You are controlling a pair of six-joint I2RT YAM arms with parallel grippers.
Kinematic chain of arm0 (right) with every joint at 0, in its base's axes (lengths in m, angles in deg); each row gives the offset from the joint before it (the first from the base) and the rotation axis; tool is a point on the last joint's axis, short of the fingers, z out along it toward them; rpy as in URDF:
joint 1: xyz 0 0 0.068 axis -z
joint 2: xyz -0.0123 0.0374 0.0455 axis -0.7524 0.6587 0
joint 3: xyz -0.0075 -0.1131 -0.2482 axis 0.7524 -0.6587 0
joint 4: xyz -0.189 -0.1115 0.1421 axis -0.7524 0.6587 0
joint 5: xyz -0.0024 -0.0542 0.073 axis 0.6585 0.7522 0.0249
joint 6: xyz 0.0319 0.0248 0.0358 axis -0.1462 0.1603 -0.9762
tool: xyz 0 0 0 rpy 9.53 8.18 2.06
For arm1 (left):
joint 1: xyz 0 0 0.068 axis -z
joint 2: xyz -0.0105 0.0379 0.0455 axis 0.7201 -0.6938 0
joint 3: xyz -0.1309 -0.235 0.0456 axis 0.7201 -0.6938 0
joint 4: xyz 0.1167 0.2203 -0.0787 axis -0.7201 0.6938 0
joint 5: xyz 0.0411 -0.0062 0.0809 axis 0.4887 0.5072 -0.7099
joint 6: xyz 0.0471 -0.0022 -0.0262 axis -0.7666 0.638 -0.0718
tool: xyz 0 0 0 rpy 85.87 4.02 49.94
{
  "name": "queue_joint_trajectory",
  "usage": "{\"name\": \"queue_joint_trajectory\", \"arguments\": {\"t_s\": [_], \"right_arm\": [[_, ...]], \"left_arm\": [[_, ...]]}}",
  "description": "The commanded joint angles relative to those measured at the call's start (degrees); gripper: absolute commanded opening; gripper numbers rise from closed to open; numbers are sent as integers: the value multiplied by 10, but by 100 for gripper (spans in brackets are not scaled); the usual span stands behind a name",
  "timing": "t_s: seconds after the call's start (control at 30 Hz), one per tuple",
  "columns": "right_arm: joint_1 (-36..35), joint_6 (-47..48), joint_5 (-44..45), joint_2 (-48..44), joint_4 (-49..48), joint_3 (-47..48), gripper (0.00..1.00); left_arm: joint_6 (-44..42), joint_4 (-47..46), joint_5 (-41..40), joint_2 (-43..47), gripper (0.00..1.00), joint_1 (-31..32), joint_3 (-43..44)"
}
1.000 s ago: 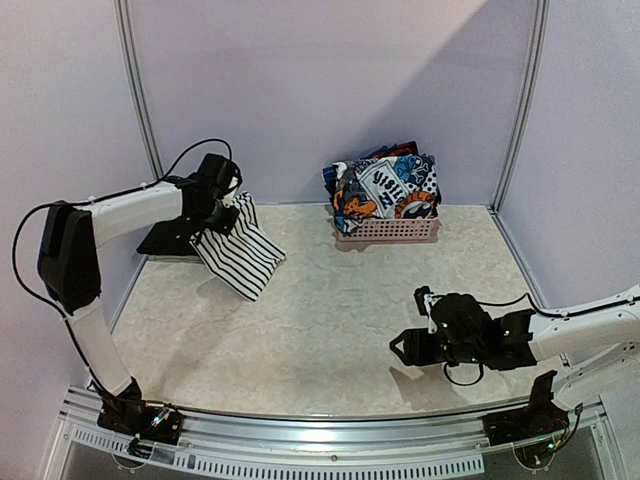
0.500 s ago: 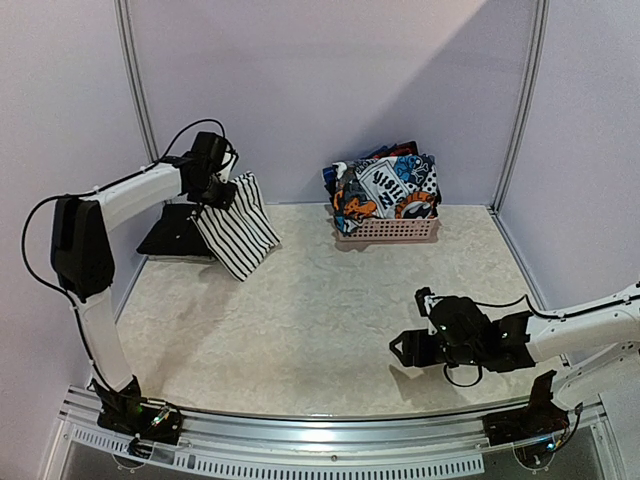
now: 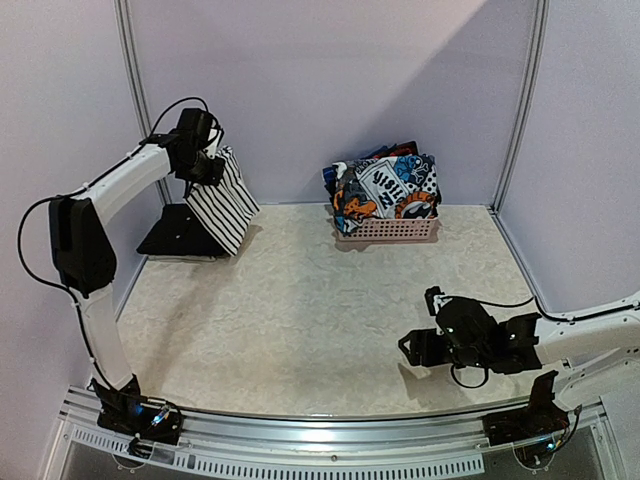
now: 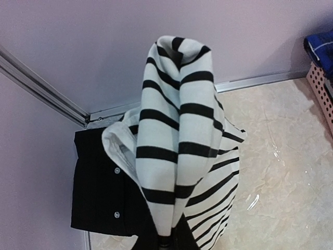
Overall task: Fold and stack the mixed laundry pile
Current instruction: Place the square-folded tank top at the center of the board.
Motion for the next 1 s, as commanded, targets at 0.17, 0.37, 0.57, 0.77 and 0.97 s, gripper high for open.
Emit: {"name": "queue_joint_trajectory", "arguments": {"t_s": [0.17, 0.37, 0.57, 0.77, 0.97], "right_arm": [[-3, 0, 20, -32, 18, -21, 74], [-2, -1, 15, -31, 15, -22, 74], [-3, -1, -5, -44, -1, -31, 74], [-3, -3, 0, -64, 20, -36, 74], [-3, -5, -5, -105, 36, -43, 74]], "left_arm": [[6, 35, -27, -16, 0, -15, 23], [6, 23, -30, -25, 0, -31, 14], [-7, 4, -58, -29, 0, -43, -1], [-18, -11, -67, -41, 0, -70, -6], [-25, -23, -52, -68, 0, -101, -1]]}}
